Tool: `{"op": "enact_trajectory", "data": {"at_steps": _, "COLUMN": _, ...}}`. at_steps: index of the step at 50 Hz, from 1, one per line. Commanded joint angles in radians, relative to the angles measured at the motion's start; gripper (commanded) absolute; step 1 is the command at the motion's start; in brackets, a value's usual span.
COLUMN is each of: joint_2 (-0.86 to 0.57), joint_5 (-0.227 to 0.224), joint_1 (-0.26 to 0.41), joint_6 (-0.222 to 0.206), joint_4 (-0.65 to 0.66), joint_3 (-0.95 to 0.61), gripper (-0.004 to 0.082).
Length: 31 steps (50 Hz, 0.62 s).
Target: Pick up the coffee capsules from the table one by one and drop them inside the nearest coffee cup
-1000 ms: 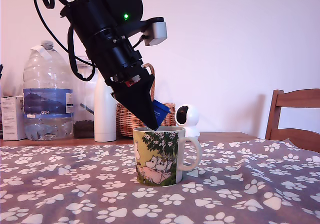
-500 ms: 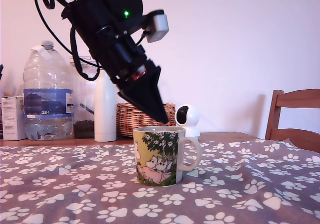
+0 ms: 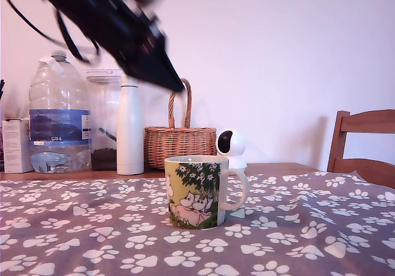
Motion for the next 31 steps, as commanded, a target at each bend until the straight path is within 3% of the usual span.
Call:
{"op": "enact_trajectory", "data": {"at_steps": 1, "joint_2": -0.008, "joint_5": 0.003, "joint_1": 0.008, "joint_6": -0.031, "joint_4": 0.043, "joint_3": -0.064, "gripper": -0.0021}}
{"op": "enact_trajectory", "data": {"at_steps": 2, "joint_2": -0.017, "joint_5": -0.001, "joint_1": 0.013, "joint_6": -0.031, "joint_4": 0.062, "joint_3": -0.077, "gripper": -0.0021}}
{"op": "enact_trajectory", "data": {"at_steps": 6, "joint_2": -0.058, "joint_5": -0.032, "joint_1": 0.03, "joint_6": -0.1, "joint_4": 0.14, "joint_3": -0.13, "gripper": -0.0021}}
{"op": "enact_trajectory", "data": {"at_steps": 12, "joint_2": -0.123, "joint_5": -0.072, "joint_1": 0.05, "joint_6": -0.155, "joint_4": 0.246, "joint_3": -0.223, "gripper": -0.0021}}
{"op": "enact_trajectory", "data": {"at_steps": 23, "joint_2": -0.26, "joint_5": -0.174, "joint_1": 0.071, "joint_6": -0.22, "joint_4": 0.38, "joint_3": -0.383, "gripper": -0.0021}}
{"op": "enact_trajectory", "data": {"at_steps": 31, "joint_2": -0.342, "joint_5": -0.214, "joint_1": 0.091, "joint_6": -0.268, "joint_4": 0.395, "joint_3": -0.447, "gripper": -0.0021}}
